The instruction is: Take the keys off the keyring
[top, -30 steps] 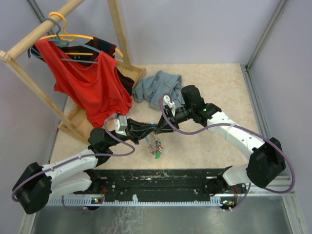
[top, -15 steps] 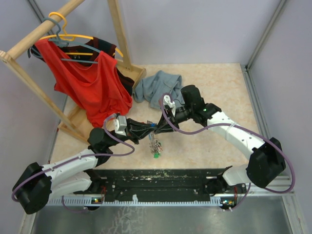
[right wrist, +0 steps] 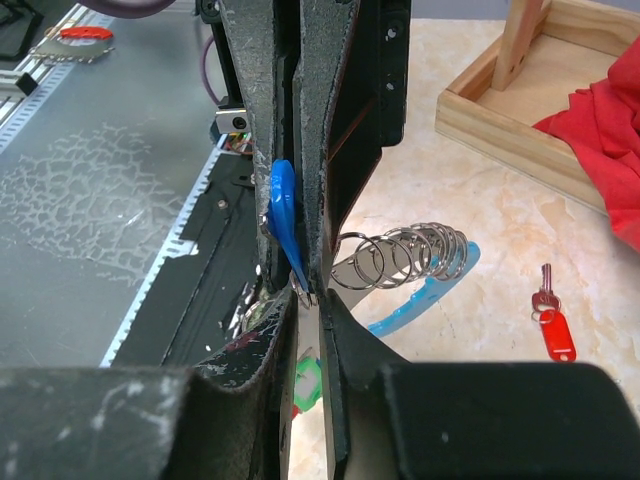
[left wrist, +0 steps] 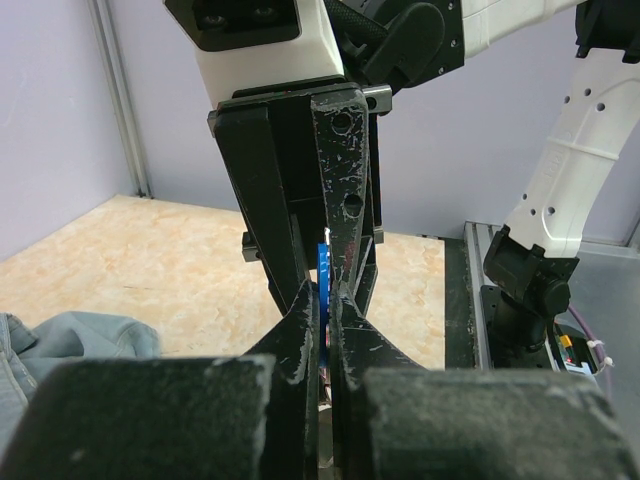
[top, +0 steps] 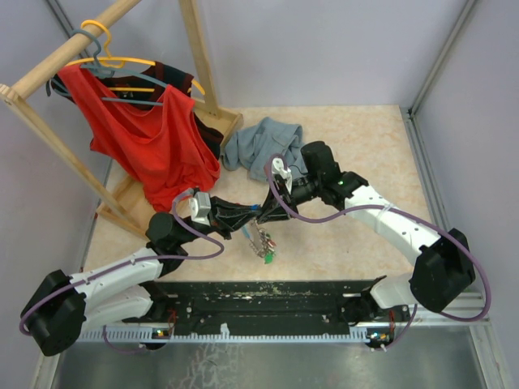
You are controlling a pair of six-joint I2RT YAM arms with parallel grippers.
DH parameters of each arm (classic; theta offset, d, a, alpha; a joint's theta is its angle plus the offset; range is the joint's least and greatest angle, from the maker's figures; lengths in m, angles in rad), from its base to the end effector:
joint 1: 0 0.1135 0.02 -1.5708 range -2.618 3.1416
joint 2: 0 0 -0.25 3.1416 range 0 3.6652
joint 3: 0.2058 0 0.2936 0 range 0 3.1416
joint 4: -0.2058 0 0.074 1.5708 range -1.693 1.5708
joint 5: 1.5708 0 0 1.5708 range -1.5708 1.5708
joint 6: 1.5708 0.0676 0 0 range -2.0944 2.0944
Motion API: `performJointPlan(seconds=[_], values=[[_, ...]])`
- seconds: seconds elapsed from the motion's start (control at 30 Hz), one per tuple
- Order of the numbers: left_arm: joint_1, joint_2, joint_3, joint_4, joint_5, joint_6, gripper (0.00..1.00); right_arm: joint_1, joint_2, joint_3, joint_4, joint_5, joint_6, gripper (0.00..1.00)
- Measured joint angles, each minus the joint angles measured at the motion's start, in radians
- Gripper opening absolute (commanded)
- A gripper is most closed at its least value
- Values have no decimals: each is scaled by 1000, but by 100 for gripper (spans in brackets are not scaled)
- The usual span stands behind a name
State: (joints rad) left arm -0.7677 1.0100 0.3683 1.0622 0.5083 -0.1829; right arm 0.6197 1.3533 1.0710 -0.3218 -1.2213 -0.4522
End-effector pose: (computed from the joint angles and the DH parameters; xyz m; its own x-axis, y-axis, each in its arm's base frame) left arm 0.1748 -0.2144 0.2556 0.1203 -0.3370 -0.9338 0.9643 0.2631 0.0293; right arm 0.2389 0.2484 0.2800 -0.0540 -0.2223 -0.9735 -0.9471 -0.2974 0.1204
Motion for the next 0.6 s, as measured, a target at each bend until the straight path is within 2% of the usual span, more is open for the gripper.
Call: performJointPlan(seconds=[0.23,0.5,0.6], values=[[0,4,0,1,-1,0,0,0,0,0,2,0,10,14],[0,8,0,10,-3,0,0,0,0,-4,31,2,34,0],[0,8,0,13,-7,0,0,0,0,-4,38,5,38,0]])
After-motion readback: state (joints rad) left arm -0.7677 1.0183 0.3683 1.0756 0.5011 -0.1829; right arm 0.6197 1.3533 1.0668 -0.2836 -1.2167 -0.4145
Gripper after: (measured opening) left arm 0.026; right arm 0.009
